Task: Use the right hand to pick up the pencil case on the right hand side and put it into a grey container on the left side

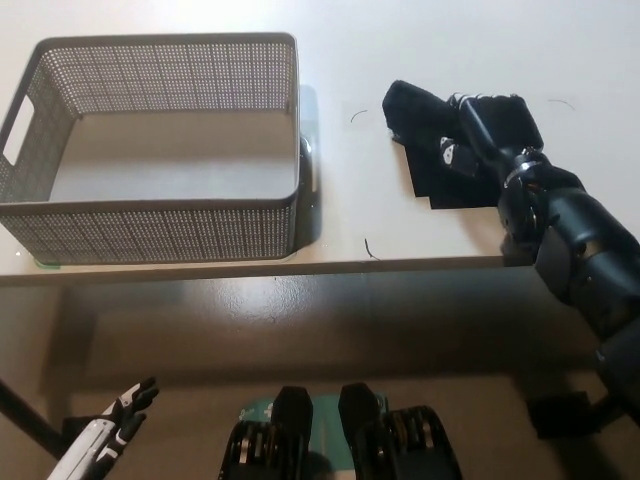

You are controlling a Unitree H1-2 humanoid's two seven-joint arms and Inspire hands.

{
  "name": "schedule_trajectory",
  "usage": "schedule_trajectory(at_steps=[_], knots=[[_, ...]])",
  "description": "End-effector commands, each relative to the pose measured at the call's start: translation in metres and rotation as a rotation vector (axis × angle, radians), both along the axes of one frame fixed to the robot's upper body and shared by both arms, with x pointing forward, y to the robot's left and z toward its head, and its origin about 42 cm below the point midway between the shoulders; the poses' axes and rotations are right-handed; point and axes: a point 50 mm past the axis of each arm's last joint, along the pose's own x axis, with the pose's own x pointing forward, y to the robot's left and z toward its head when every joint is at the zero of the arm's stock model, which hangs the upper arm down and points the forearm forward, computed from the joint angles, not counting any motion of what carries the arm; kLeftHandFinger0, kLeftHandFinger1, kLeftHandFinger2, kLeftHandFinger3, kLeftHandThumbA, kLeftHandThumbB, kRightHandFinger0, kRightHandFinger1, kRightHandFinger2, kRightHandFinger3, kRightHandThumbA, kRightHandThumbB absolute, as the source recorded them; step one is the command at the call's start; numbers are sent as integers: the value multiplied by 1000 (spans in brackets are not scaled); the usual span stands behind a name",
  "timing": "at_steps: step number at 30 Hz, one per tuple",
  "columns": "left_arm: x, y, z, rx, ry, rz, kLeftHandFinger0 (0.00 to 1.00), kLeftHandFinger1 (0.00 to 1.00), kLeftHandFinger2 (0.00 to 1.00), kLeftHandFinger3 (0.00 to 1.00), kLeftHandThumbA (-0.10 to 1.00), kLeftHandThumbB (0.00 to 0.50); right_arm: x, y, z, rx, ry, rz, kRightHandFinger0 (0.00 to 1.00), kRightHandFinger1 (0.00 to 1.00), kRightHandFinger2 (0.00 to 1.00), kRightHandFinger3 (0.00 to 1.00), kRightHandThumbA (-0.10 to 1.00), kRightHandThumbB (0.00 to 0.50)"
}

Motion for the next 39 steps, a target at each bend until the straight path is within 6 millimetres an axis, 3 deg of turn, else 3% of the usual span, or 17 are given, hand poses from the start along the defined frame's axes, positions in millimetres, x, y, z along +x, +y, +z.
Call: schedule_trajectory(at_steps=[1, 3, 6, 8, 10, 12, 15, 17, 18, 19, 20, 22, 28, 32, 35, 38, 39], knots=[[2, 9, 6, 37, -14, -17, 1000, 1000, 1000, 1000, 1000, 436, 15, 10, 69, 59, -229, 85, 0, 232, 790, 848, -100, 148], [-1, 10, 6, 39, -7, -14, 1000, 1000, 1000, 1000, 1000, 436, 18, 14, 81, 89, -239, 98, 0, 235, 744, 780, -100, 135], [-3, 9, 4, 45, 0, -15, 1000, 1000, 1000, 1000, 1000, 402, 19, 21, 96, 112, -291, 124, 0, 55, 453, 365, -100, 166], [-4, 9, 3, 53, 2, -13, 1000, 1000, 1000, 1000, 1000, 393, 18, 26, 108, 130, -336, 148, 0, 88, 593, 552, -100, 149], [-4, 9, 4, 69, -5, -16, 1000, 1000, 1000, 1000, 1000, 413, 20, 35, 124, 147, -349, 172, 0, 156, 690, 762, -100, 185], [-4, 8, 4, 65, -1, -17, 1000, 1000, 1000, 1000, 1000, 419, 19, 42, 137, 160, -368, 198, 0, 182, 663, 518, -100, 249], [-5, 9, 3, 76, 0, -20, 1000, 1000, 1000, 1000, 1000, 421, 16, 57, 155, 178, -422, 248, 0, 93, 517, 286, -100, 200], [-6, 9, 3, 78, 0, -20, 1000, 1000, 1000, 1000, 1000, 424, 14, 64, 163, 196, -452, 278, 0, 76, 580, 192, -100, 180], [-6, 8, 2, 75, -1, -23, 1000, 1000, 1000, 1000, 1000, 417, 12, 71, 170, 204, -476, 289, 0, 141, 710, 309, -100, 179], [-7, 8, 1, 68, 3, -26, 1000, 1000, 1000, 1000, 1000, 411, 10, 77, 175, 213, -479, 294, 0, 241, 844, 624, -100, 157], [-9, 8, 1, 63, 8, -24, 1000, 1000, 1000, 1000, 1000, 416, 7, 86, 181, 228, -488, 312, 0, 313, 803, 852, -100, 140], [-9, 8, 1, 68, 10, -28, 1000, 1000, 1000, 1000, 1000, 411, 2, 97, 190, 234, -516, 344, 0, 376, 819, 998, -100, 178], [-10, 4, 0, 71, 18, -40, 1000, 1000, 1000, 1000, 1000, 409, -18, 138, 218, 260, -552, 441, 0, 399, 801, 984, -100, 165], [-10, 1, -1, 74, 21, -57, 1000, 1000, 1000, 1000, 1000, 406, -31, 163, 227, 274, -567, 489, 0, 373, 777, 885, -100, 174], [-9, -3, -1, 79, 34, -70, 1000, 1000, 1000, 1000, 1000, 403, -40, 187, 229, 279, -560, 508, 0, 343, 783, 827, -100, 219], [-9, -7, -3, 91, 23, -92, 1000, 1000, 1000, 1000, 1000, 371, -45, 207, 224, 306, -539, 540, 0, 216, 728, 557, -100, 238], [-9, -8, -4, 97, 21, -101, 1000, 1000, 1000, 1000, 1000, 371, -45, 209, 220, 312, -534, 541, 0, 221, 756, 551, -100, 232]])
